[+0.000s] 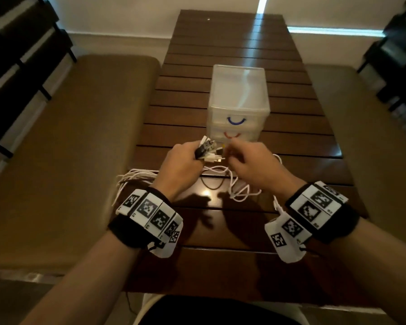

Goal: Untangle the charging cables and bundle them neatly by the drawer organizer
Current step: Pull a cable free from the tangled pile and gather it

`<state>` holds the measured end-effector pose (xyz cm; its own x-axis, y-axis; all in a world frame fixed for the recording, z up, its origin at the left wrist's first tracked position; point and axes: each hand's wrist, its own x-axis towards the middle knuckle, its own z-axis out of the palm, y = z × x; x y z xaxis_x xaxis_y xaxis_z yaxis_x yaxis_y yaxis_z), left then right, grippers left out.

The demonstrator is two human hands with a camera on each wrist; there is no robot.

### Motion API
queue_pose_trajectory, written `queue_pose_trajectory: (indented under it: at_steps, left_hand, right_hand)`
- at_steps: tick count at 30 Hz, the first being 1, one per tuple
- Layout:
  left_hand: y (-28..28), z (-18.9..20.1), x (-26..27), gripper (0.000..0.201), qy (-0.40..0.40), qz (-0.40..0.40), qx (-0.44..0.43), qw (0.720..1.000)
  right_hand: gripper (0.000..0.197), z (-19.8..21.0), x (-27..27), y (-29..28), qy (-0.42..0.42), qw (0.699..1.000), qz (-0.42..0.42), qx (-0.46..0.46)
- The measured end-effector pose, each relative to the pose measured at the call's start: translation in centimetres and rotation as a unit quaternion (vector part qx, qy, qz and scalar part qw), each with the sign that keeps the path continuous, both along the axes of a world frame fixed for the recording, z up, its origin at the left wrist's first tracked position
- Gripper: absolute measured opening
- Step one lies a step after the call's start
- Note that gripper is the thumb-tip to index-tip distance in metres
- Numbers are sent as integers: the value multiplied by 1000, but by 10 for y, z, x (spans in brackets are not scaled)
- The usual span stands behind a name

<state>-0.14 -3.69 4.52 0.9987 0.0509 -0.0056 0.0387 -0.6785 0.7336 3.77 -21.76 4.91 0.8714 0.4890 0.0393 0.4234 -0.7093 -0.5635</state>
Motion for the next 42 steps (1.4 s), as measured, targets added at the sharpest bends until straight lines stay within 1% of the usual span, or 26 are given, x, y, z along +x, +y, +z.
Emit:
queue_pose_trajectory:
  at_steps: [2, 4, 6, 7, 8, 10, 12, 13, 15, 17, 19, 21, 23, 26, 28, 29, 31, 33, 34, 36, 37, 38, 39, 40, 41, 42]
  left_hand:
    - [-16, 0, 3, 13, 3, -21, 2, 1000]
    - [-30, -2, 2, 11, 21, -40, 0, 999]
    - [-45, -5, -1, 11, 44, -67, 10, 997]
    - [-50, -7, -4, 15, 56, -79, 20, 995]
    - [-53, -9, -7, 22, 65, -85, 29, 994]
    - [-60, -12, -9, 34, 70, -88, 35, 993]
    - [-62, -13, -10, 35, 67, -76, 23, 995]
    - [-62, -13, -10, 30, 58, -69, 16, 996]
    - [-60, -13, -9, 16, 24, -52, 6, 998]
    - [-56, -13, -7, 11, -20, -30, -11, 999]
    - [-54, -12, -6, 17, -54, -20, -25, 998]
    - [-53, -12, -7, 27, -63, -34, -32, 997]
    - [-53, -14, -9, 27, -56, -53, -42, 996]
    - [-50, -14, -13, 12, -33, -49, -52, 997]
    - [-44, -11, -15, 17, -25, -46, -63, 997]
    - [-41, -9, -17, 22, -18, -49, -66, 996]
    - [-34, -8, -18, 26, 1, -55, -86, 995]
    - [-27, -11, -19, 26, -13, -52, -125, 991]
    - [-27, -11, -20, 20, -30, -45, -150, 987]
    - [-25, -12, -24, 10, -59, -18, -219, 974]
    - [-24, -11, -25, 11, -67, 4, -259, 964]
    - [-21, -10, -26, 15, -72, 23, -288, 955]
    - [-18, -9, -26, 22, -81, 37, -297, 951]
    - [-13, -7, -26, 26, -91, 43, -297, 950]
    - [-9, -5, -26, 27, -98, 51, -301, 947]
    - [-4, -3, -25, 26, -97, 59, -316, 942]
  right_hand:
    - [7, 6, 7, -23, 15, 999, -51, 5]
    - [11, 2, 13, -46, 50, 994, -55, -77]
    - [17, -12, 10, -62, 96, 978, -10, -185]
    - [22, -22, 6, -64, 109, 969, 25, -219]
    - [24, -31, 1, -64, 109, 963, 57, -239]
    - [17, -41, -5, -67, 71, 962, 82, -249]
    - [14, -40, -5, -70, 30, 968, 81, -234]
    - [15, -38, -4, -71, 20, 973, 75, -215]
    - [17, -25, 0, -75, 32, 986, 42, -160]
    - [23, -6, 3, -77, 55, 990, 20, -130]
    - [25, 14, 6, -75, 54, 985, 43, -156]
    - [24, 29, 7, -67, 52, 982, 68, -171]
    - [19, 36, 6, -56, 60, 987, 74, -125]
    - [9, 37, 6, -37, 41, 996, 48, -60]
    - [7, 34, 5, -33, 81, 996, 9, 31]
    - [11, 32, 4, -32, 123, 988, -4, 91]
    - [20, 25, 1, -30, 203, 957, -3, 207]
    - [29, 14, -5, -20, 256, 924, 1, 284]
    - [31, 8, -6, -13, 293, 902, 5, 317]
    - [33, -3, -9, -1, 398, 838, 12, 374]
    - [35, -8, -10, 3, 442, 810, 25, 384]
    - [40, -12, -12, 6, 467, 799, 44, 377]
    - [43, -14, -14, 9, 469, 810, 60, 347]
    - [44, -16, -17, 9, 438, 847, 81, 291]
    - [43, -17, -20, 9, 379, 893, 106, 217]
    - [40, -19, -20, 10, 314, 929, 130, 149]
